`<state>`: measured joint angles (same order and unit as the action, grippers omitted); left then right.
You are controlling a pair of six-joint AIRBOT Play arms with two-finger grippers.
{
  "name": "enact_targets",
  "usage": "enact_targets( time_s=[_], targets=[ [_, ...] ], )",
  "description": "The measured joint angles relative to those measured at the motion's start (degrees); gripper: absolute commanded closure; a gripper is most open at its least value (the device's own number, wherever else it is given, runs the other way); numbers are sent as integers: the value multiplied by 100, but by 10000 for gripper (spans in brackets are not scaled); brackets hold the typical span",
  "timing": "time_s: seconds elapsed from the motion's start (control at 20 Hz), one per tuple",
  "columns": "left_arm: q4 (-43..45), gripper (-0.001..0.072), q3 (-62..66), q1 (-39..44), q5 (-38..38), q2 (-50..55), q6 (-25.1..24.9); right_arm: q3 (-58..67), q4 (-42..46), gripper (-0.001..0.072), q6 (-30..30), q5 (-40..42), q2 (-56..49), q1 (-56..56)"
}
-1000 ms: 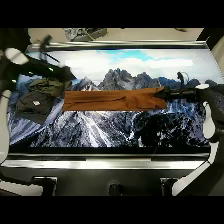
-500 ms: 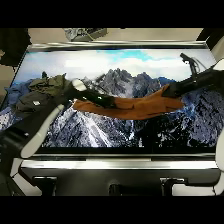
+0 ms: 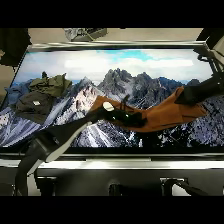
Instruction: Fold the shirts.
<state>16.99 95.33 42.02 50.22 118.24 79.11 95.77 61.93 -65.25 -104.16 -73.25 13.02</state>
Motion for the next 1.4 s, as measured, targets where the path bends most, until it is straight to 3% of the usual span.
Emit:
enact_targets(
  time_s=[0.2, 0.55, 0.75, 0.8, 0.85, 0.9, 1.05, 1.15, 1.4],
  targets=[
    [-28, 669, -4, 37, -72, 48, -175, 0, 74, 668, -39, 136, 7, -66],
    [2605, 667, -7, -1523, 575, -1733, 160, 0, -354, 667, -133, 1283, -811, -1399],
    [3355, 667, -7, -2736, 855, -3036, 258, -2, -1025, 664, -415, 2402, -1860, -2275],
    [3449, 666, -7, -2975, 933, -3327, 251, -2, -1266, 592, -476, 2688, -2129, -2457],
    [3512, 666, -9, -3167, 994, -3571, 225, -2, -1567, 292, -564, 2986, -2415, -2636],
    [3567, 667, -13, -3314, 1049, -3781, 181, -2, -1862, 121, -597, 3230, -2671, -2798],
    [3748, 667, -33, -3565, 1244, -4183, 83, -2, -2612, 119, -511, 3536, -3209, -3099],
    [3912, 666, -133, -3657, 1305, -4288, 59, -2, -2627, 109, -400, 3377, -3272, -3027],
    [4118, 666, -682, -3742, 1368, -4391, 31, -2, -1128, 86, -358, 2345, -2645, -1967]
  ],
)
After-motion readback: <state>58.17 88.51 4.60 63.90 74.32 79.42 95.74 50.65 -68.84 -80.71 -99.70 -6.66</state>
